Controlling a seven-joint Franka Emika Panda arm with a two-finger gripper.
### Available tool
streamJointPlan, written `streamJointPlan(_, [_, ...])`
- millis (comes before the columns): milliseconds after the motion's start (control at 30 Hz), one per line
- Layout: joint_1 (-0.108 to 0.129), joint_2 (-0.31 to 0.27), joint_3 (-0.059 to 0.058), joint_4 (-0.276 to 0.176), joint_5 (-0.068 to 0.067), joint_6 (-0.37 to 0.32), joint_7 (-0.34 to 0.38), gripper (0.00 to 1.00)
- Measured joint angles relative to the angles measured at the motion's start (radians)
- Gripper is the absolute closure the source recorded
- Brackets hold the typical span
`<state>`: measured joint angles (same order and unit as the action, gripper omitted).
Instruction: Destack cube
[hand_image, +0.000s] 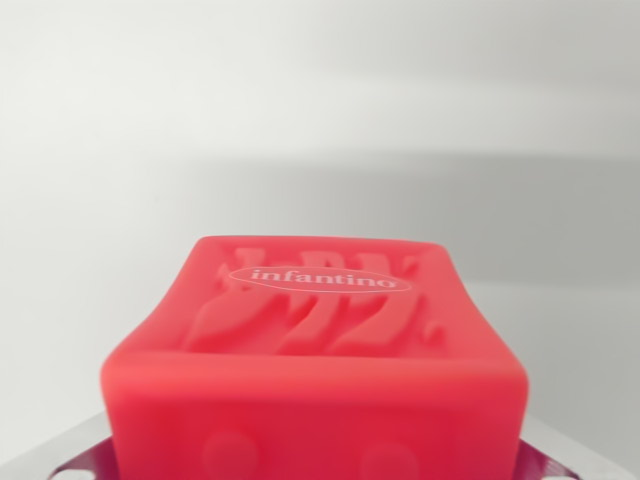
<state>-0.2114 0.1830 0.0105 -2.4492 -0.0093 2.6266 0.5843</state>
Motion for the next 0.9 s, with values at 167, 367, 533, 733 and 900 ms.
streamJointPlan(167, [-0.017, 0.000, -0.002, -0.002, 0.001, 0.002, -0.037, 1.00])
streamJointPlan(367, [-0.039, 0.000, -0.005, -0.003, 0.002, 0.004, -0.085, 1.00])
streamJointPlan(533, [-0.056, 0.000, -0.008, -0.003, 0.003, 0.005, -0.122, 1.00])
streamJointPlan(733, [-0.077, 0.002, -0.011, -0.003, 0.004, 0.006, -0.168, 1.00])
streamJointPlan(900, [-0.093, 0.004, -0.014, -0.003, 0.005, 0.008, -0.202, 1.00])
